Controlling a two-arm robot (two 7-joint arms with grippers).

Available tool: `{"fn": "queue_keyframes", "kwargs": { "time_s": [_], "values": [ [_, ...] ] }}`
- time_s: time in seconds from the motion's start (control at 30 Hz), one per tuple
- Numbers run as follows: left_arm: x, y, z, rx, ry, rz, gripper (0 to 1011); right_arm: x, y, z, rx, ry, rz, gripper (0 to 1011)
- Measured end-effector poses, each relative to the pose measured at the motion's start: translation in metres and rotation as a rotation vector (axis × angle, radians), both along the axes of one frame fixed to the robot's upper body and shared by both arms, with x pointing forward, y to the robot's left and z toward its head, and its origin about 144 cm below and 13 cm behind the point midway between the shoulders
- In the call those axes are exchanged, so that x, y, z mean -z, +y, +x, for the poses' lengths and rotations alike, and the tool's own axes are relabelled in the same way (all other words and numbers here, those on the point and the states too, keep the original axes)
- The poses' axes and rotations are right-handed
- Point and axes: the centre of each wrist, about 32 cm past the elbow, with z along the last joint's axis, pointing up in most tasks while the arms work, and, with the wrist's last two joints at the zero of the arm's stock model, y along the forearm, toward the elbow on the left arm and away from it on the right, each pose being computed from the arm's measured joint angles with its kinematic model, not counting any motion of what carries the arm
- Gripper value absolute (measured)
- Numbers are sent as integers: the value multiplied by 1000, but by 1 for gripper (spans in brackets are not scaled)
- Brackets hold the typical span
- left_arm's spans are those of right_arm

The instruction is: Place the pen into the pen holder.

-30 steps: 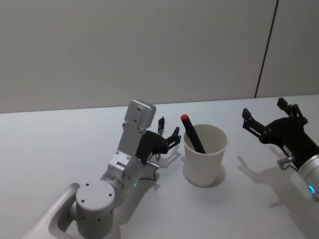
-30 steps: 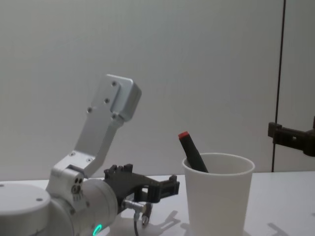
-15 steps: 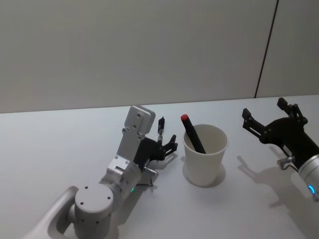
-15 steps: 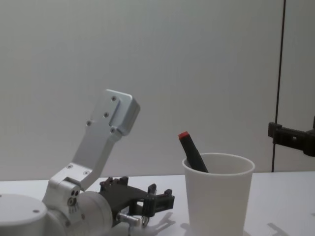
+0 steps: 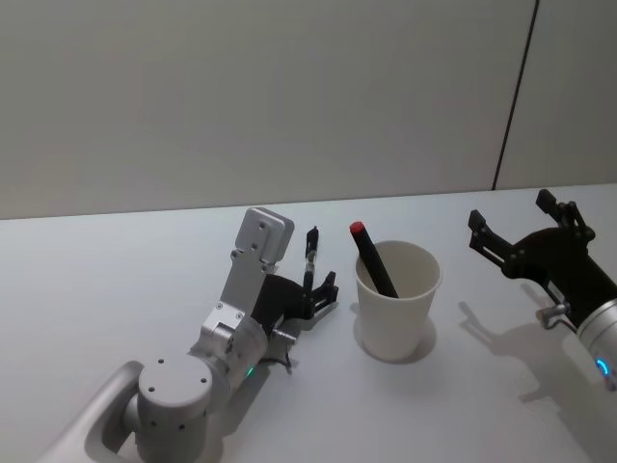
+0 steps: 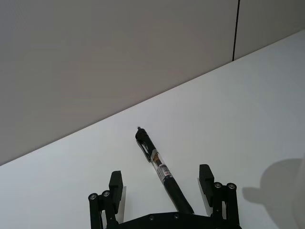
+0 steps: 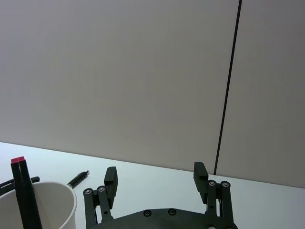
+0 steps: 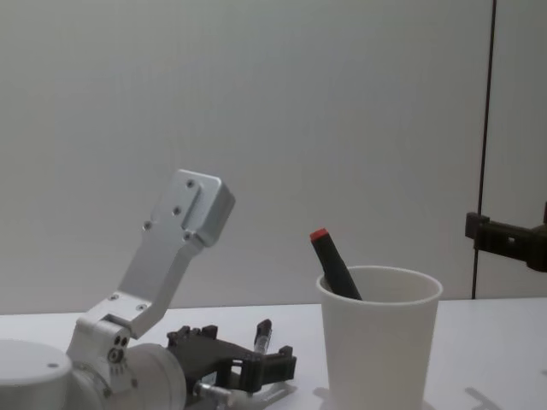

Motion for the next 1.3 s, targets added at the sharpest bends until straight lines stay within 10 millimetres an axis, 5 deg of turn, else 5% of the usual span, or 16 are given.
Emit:
{"fn": "queue_keyframes", "kwargs": {
  "time_s": [0.7, 0.93, 1.3],
  "values": [
    [-1, 4, 5, -4, 79, -16, 1001, 0, 0, 0, 0, 0, 0, 1001],
    [-2, 5, 5, -5, 86, -18, 868, 0, 0, 0, 0, 0, 0, 1001],
    [-2, 5, 6, -7, 92, -18, 795, 0, 0, 0, 0, 0, 0, 1001]
  ]
}}
